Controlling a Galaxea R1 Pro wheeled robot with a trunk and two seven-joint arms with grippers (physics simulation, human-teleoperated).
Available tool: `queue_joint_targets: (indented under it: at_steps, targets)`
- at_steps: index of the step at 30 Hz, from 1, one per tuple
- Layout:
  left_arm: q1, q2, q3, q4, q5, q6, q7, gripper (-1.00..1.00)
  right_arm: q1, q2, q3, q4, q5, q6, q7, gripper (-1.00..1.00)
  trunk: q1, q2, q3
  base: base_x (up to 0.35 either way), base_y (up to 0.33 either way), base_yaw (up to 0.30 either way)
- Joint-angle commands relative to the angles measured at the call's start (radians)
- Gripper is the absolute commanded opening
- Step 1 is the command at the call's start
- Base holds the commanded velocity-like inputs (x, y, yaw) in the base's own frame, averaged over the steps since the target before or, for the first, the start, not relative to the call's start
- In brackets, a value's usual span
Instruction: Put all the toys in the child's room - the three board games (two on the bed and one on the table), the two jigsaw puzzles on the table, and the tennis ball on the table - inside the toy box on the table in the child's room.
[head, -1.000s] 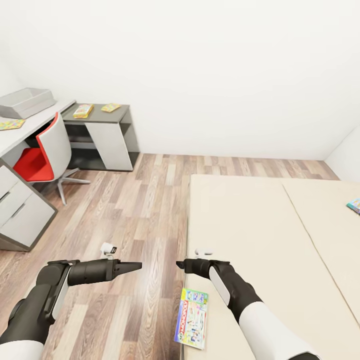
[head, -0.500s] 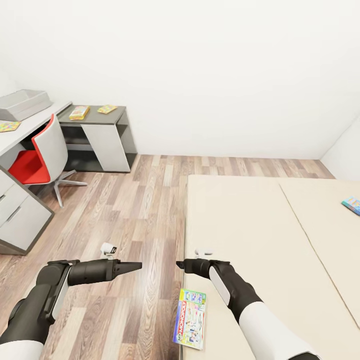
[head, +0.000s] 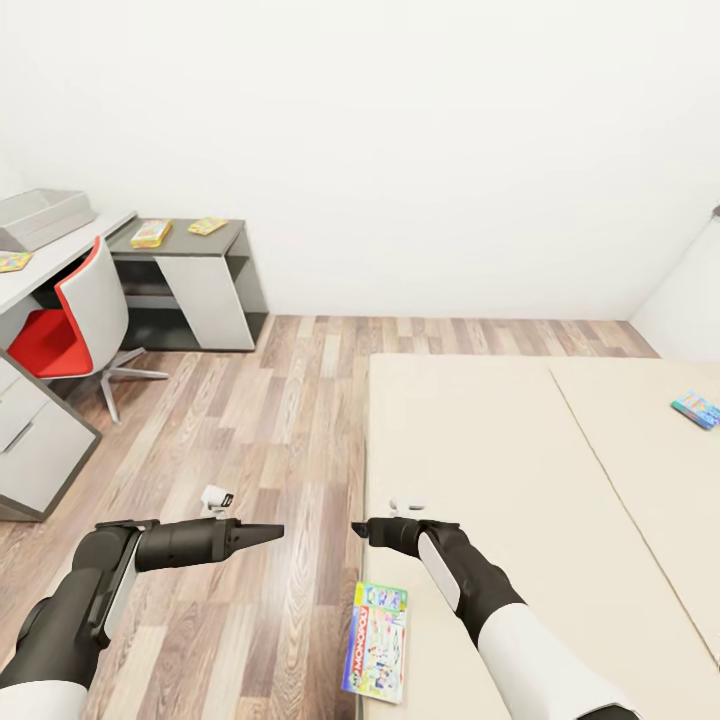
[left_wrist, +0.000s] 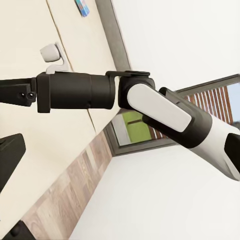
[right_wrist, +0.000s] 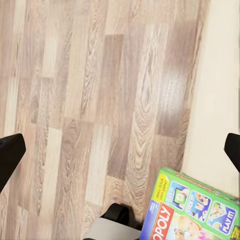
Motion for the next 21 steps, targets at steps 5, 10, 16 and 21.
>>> queue_joint_targets:
  at_steps: [5, 10, 16, 21]
  targets:
    - [0.0, 0.0, 0.0, 0.0, -0.001, 0.011, -0.004, 1.0, -0.001, 0.0, 0.001, -0.001, -0.002, 0.005, 0.0, 1.0, 0.001, -0.002, 0.006, 0.0, 0.0, -0.091]
    - [0.0, 0.0, 0.0, 0.0, -0.001, 0.011, -0.004, 1.0, -0.001, 0.0, 0.001, -0.001, -0.002, 0.005, 0.0, 1.0, 0.001, -0.002, 0.014, 0.0, 0.0, -0.035]
    - [0.0, 0.0, 0.0, 0.0, -0.001, 0.011, -0.004, 1.0, -0.001, 0.0, 0.001, -0.001, -0.002, 0.005, -0.001, 1.0, 0.001, -0.002, 0.024, 0.0, 0.0, 0.036]
    - [0.0, 0.001, 0.001, 0.0, -0.001, 0.011, -0.004, 1.0, -0.001, 0.0, 0.002, -0.001, -0.001, 0.004, -0.001, 1.0, 0.001, -0.002, 0.032, 0.0, 0.0, 0.095]
